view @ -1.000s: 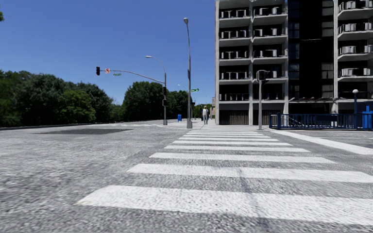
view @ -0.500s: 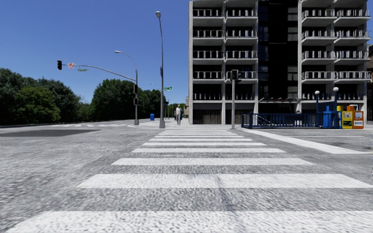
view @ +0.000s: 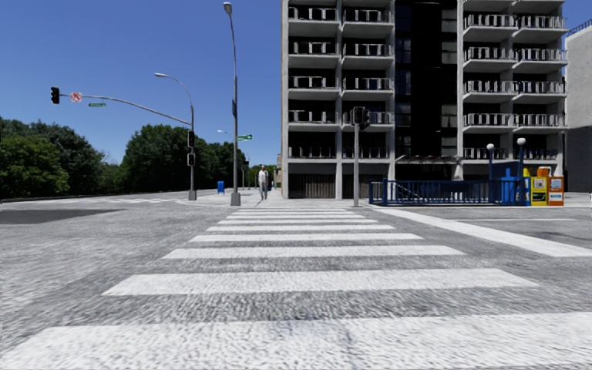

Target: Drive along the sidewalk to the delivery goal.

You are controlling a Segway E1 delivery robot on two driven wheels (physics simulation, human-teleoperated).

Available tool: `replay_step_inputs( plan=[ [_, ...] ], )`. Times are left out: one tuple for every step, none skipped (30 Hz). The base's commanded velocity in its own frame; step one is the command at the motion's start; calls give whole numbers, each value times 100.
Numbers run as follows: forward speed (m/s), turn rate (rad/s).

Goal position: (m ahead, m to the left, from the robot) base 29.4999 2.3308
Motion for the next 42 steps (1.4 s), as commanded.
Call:
replay_step_inputs(
  plan=[
    [200, -21],
    [200, -15],
    [200, -14],
    [200, -14],
    [200, -10],
    [200, -4],
    [200, 0],
    [200, 0],
    [200, 0],
    [200, 0],
    [200, 0],
    [200, 0],
    [200, 0],
    [200, 0],
    [200, 0],
    [200, 0],
    [200, 0],
    [200, 0],
    [200, 0],
    [200, 0],
    [200, 0],
    [200, 0],
    [200, 0],
    [200, 0],
    [200, 0],
    [200, 0],
    [200, 0],
    [200, 0],
    [200, 0],
    [200, 0],
    [200, 0],
    [200, 0],
    [200, 0],
    [200, 0],
    [200, 0],
    [200, 0],
    [200, 0],
    [200, 0],
    [200, 0],
    [200, 0],
    [200, 0],
    [200, 0]
  ],
)
